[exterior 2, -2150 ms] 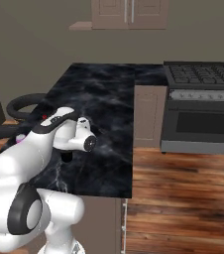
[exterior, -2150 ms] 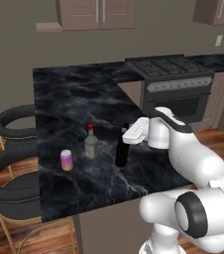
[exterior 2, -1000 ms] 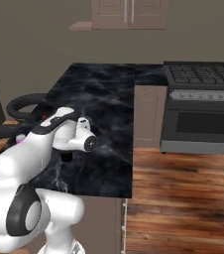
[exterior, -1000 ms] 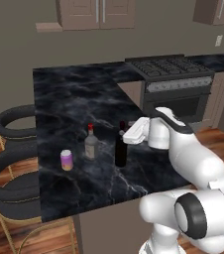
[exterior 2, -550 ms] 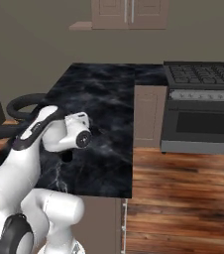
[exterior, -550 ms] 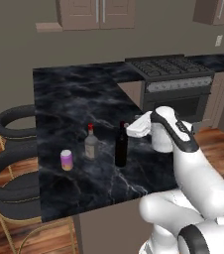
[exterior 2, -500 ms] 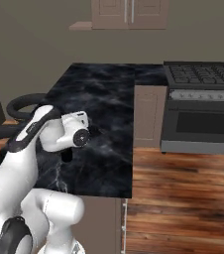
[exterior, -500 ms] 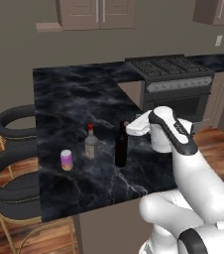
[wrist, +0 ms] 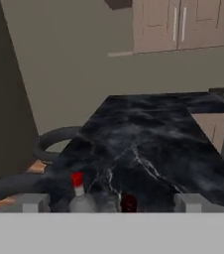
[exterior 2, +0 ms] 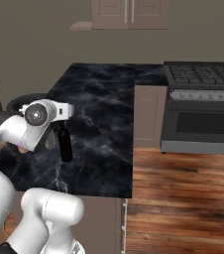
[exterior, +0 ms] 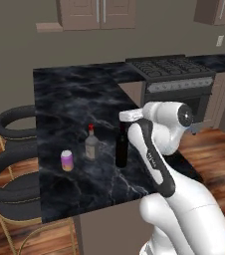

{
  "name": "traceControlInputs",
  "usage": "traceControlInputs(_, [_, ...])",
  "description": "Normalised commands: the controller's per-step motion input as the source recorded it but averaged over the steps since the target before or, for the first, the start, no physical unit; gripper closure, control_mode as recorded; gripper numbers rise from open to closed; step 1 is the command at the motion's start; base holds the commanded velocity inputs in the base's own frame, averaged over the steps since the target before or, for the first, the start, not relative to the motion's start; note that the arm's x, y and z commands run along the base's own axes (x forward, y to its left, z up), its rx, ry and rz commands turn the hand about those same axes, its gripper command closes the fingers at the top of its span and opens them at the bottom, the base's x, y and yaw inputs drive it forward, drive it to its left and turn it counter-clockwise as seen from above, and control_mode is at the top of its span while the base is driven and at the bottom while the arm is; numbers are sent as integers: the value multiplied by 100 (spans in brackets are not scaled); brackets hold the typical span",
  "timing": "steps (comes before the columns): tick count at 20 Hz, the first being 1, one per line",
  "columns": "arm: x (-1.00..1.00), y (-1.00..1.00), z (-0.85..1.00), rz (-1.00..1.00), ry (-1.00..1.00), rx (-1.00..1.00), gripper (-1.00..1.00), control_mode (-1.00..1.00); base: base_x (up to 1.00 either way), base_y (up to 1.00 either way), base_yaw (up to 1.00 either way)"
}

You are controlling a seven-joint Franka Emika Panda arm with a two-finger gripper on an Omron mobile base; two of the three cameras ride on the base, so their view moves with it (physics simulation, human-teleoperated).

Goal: Move the drinks to the dining counter.

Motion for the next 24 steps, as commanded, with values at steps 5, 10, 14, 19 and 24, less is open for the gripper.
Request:
traceControlInputs(5, [-52,-3,80,-24,32,-5,-100,-100,0,0,0])
traceControlInputs(10, [-55,-22,56,-17,26,-4,-100,-100,0,0,0])
traceControlInputs(14, [-83,-27,3,1,3,0,-100,-100,0,0,0])
traceControlInputs(19, [-81,-5,0,17,2,0,-100,-100,0,0,0])
traceControlInputs(24, [-47,0,0,17,1,0,-100,-100,0,0,0])
